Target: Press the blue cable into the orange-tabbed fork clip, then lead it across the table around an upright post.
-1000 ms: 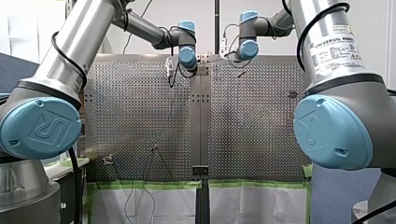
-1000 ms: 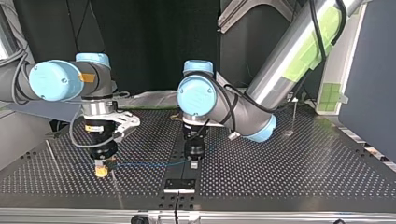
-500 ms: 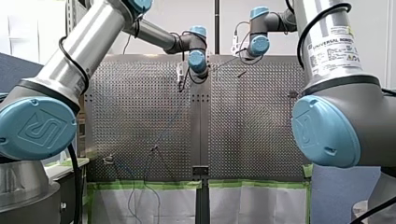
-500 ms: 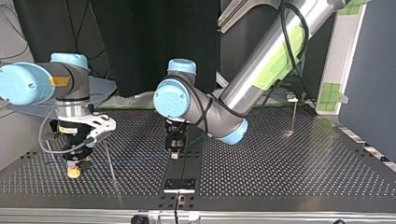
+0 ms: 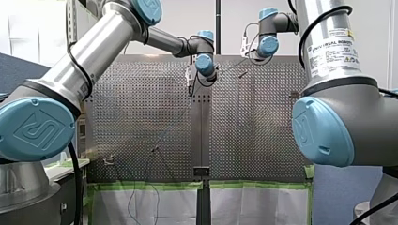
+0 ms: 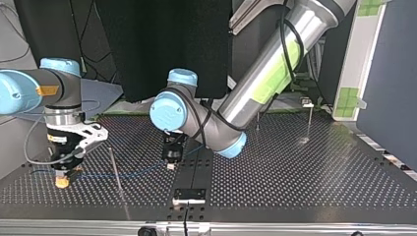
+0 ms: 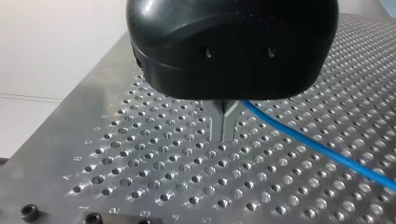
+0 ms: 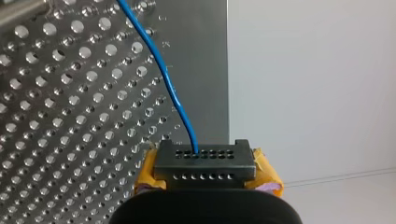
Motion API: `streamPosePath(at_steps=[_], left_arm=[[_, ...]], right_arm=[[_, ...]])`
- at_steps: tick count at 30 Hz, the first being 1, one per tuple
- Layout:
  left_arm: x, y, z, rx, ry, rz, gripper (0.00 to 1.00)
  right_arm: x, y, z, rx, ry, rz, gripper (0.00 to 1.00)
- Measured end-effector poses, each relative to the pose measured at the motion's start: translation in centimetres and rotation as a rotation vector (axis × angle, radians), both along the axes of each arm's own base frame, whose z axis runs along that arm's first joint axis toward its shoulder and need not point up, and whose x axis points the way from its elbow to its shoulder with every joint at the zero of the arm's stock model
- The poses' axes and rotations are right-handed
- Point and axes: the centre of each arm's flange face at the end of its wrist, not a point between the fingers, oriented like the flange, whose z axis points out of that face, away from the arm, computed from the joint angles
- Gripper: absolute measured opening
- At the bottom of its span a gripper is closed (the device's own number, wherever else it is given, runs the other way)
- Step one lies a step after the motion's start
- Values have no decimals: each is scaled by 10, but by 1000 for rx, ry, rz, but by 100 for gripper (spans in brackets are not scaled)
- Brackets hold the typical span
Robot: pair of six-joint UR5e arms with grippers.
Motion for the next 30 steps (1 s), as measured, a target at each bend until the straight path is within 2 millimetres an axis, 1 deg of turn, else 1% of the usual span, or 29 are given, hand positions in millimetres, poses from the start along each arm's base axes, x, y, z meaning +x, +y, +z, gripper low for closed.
streamPosePath(at_steps=[8,12,18,23,30], left_arm=[[4,-18,-16,-10,37,-30,0],[11,-26,-22,-38,38,-43,0],[22,-31,-12,-94,15,-56,0],[27,-37,-7,-120,-1,-72,0],[30,-44,20,-169,-60,-89,0]], right_arm=[[-16,-7,-7,19,7,-24,0],[-23,-10,-10,27,11,-36,0],[-34,-13,-19,44,13,-54,0],[-44,-14,-37,79,22,-72,0],[-54,-11,-63,128,35,-90,0]])
